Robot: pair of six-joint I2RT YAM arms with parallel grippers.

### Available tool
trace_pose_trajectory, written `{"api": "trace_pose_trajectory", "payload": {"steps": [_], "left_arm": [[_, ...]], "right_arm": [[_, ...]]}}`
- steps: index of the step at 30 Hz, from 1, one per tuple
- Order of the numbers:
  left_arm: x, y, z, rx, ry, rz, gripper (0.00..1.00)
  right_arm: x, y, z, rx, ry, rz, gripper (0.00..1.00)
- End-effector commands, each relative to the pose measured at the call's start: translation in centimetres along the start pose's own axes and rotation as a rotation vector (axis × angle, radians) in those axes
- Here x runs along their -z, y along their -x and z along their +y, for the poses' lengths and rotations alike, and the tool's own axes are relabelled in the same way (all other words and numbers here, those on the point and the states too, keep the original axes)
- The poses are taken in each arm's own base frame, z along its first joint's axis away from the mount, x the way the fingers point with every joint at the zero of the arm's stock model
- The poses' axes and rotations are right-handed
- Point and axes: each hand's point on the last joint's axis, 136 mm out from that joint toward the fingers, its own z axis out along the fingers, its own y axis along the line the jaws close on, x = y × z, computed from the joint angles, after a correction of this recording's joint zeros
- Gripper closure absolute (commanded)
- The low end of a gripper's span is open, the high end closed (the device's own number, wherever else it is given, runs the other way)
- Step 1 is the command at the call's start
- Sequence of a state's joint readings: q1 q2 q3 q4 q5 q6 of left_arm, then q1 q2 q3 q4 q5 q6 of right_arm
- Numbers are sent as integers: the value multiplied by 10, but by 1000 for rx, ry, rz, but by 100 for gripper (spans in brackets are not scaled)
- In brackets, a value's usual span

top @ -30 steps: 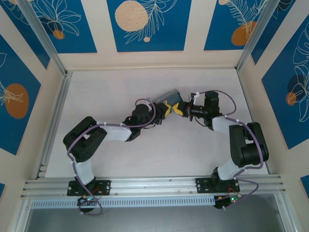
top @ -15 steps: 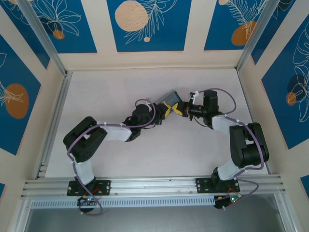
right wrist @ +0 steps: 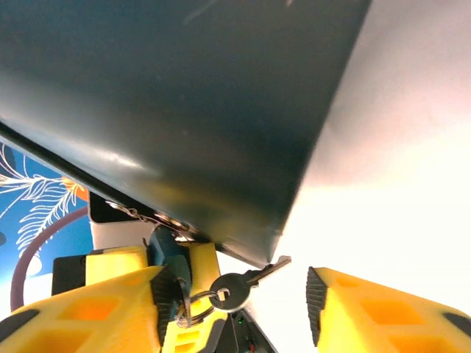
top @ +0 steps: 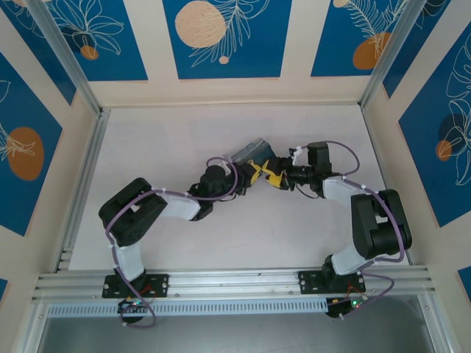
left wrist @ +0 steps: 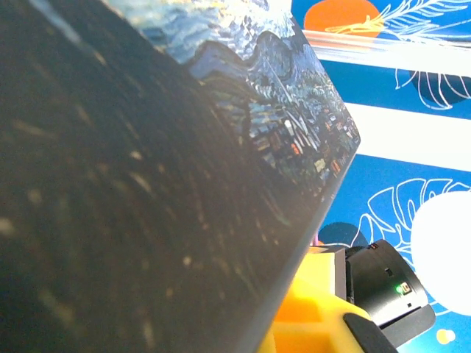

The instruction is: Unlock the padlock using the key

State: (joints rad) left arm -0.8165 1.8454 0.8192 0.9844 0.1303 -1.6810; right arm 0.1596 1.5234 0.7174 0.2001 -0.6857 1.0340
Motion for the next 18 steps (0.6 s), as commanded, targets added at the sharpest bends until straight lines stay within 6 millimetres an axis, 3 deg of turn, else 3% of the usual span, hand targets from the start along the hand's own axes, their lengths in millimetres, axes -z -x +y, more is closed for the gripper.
{"api": "trace_pose_trajectory", "payload": {"steps": [1, 6, 14, 18], "left_arm": [[0, -32, 1, -48, -19, 124, 100], [3, -33, 10, -96, 38, 145, 100], [7, -30, 23, -132, 103, 165, 100], [5, -30, 24, -129, 103, 175, 100]], "right_arm": [[8, -15, 4, 40, 9, 27, 42], [21, -22, -2, 40, -7, 6, 42], [33, -30, 4, 53, -3, -18, 61], [34, -31, -3, 35, -12, -26, 67]]}}
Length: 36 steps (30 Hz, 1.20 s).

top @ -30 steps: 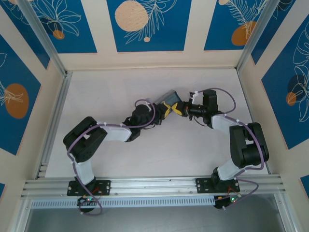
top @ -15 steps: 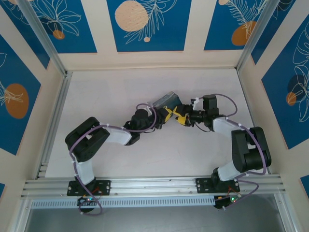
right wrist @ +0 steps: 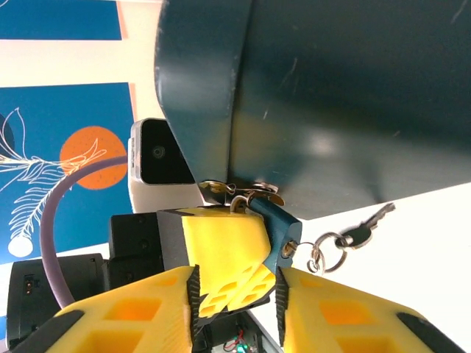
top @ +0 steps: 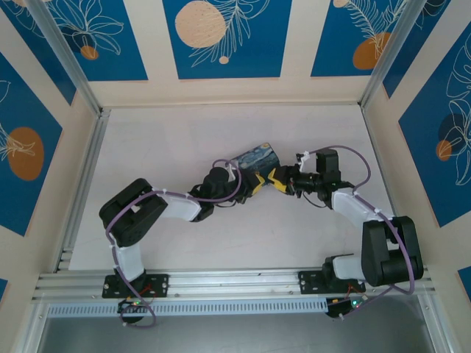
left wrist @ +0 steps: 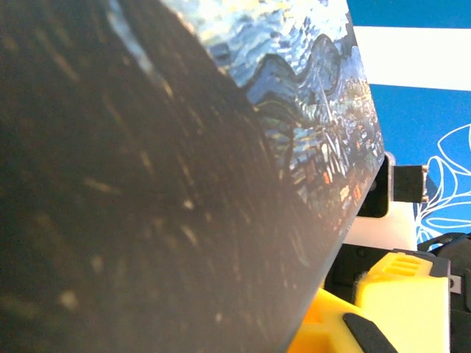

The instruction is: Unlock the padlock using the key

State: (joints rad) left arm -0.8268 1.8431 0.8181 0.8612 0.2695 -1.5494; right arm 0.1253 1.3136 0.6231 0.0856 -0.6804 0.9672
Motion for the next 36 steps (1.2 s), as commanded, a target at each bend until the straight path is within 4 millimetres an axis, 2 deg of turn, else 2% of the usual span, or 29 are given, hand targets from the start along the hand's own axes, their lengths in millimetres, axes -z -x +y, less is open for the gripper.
{"api": "trace_pose_trajectory", "payload": {"steps": [1, 7, 15, 24, 36], "left_arm": [[2, -4, -7, -27, -19, 28, 100], [1, -5, -10, -30, -26, 34, 100], [2, -5, -13, -34, -32, 36, 100], [0, -5, -14, -34, -35, 37, 100], [-3, -4, -16, -31, -40, 41, 100]], "right_arm": [[2, -6, -10, -24, -9, 10, 67], [0, -5, -21, -54, -18, 6, 69], [-6, -3, -27, -83, -3, 14, 71], [-9, 0, -25, -100, 18, 23, 83], [-16, 1, -13, -106, 66, 52, 88]]}}
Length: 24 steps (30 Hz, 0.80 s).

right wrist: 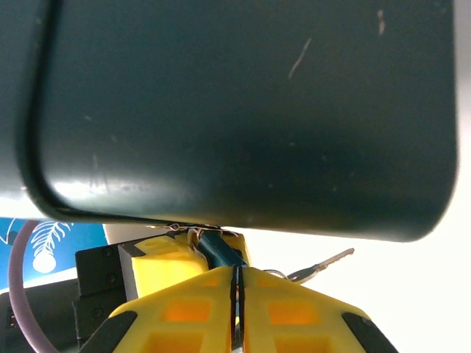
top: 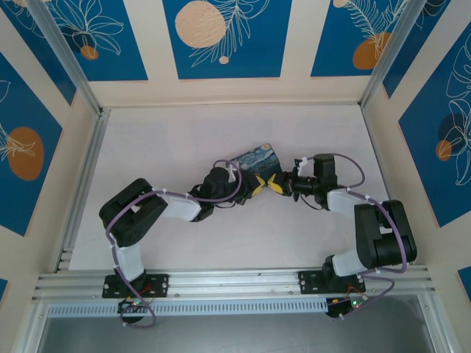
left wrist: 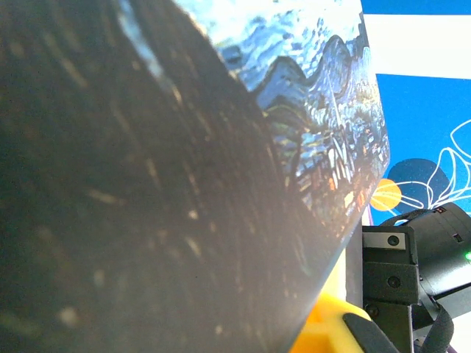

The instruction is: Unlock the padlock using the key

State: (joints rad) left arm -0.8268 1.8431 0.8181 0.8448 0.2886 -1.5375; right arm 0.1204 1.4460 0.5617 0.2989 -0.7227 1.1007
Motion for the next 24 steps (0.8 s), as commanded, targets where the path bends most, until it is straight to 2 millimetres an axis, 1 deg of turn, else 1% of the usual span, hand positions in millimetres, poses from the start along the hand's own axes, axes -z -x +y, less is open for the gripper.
{"api": "trace_pose_trajectory", "payload": {"steps": [1, 4, 5, 9, 11, 15, 18, 24], "left_arm": [[-3, -1, -18, -23, -50, 19, 100], [-4, 0, -15, -19, -40, 16, 100], [-4, 1, -13, -17, -35, 16, 100], [-3, 4, -5, -6, -14, 16, 100], [-2, 6, -3, -8, 4, 23, 100], [3, 8, 0, -33, 68, 50, 100], [8, 12, 0, -54, 106, 65, 100], [17, 18, 0, -77, 165, 108, 100]], "right_arm": [[1, -5, 11, 16, 25, 24, 87], [12, -6, 11, 36, 3, -8, 80], [17, -7, 11, 49, -10, -22, 76], [31, -13, 9, 151, -101, -66, 46], [35, -14, 6, 231, -175, -85, 38], [37, -15, -5, 408, -363, -105, 33], [32, -19, -10, 531, -475, -96, 33], [25, -23, -21, 650, -617, -107, 34]]}}
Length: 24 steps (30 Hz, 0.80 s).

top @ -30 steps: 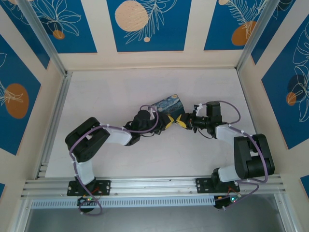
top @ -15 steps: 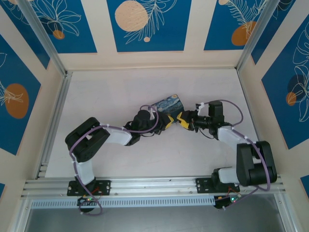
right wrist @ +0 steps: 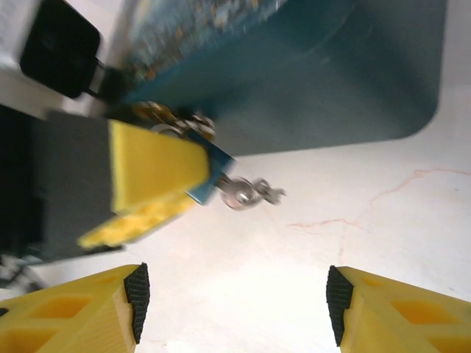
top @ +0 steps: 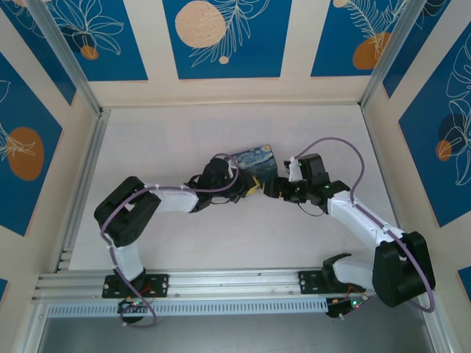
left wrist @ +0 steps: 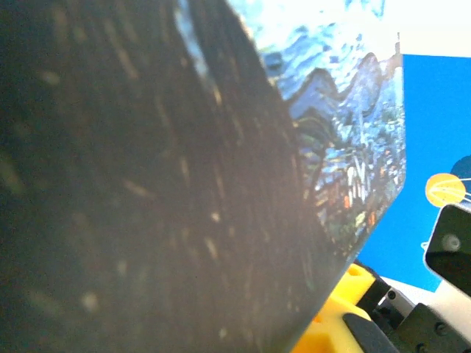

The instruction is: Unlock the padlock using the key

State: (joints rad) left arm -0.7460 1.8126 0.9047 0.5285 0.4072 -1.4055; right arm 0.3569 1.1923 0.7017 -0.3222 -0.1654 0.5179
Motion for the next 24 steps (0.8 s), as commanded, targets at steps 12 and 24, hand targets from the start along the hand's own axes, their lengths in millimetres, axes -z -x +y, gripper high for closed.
{"api": "trace_pose_trajectory", "payload": {"steps": [12, 24], "left_arm": [[13, -2, -29, -73, 5, 113, 100], [14, -3, -33, -79, -3, 129, 100]], "right_arm": [[-19, -2, -6, 314, -211, -57, 45], [-36, 4, 7, 340, -187, -36, 48]]}}
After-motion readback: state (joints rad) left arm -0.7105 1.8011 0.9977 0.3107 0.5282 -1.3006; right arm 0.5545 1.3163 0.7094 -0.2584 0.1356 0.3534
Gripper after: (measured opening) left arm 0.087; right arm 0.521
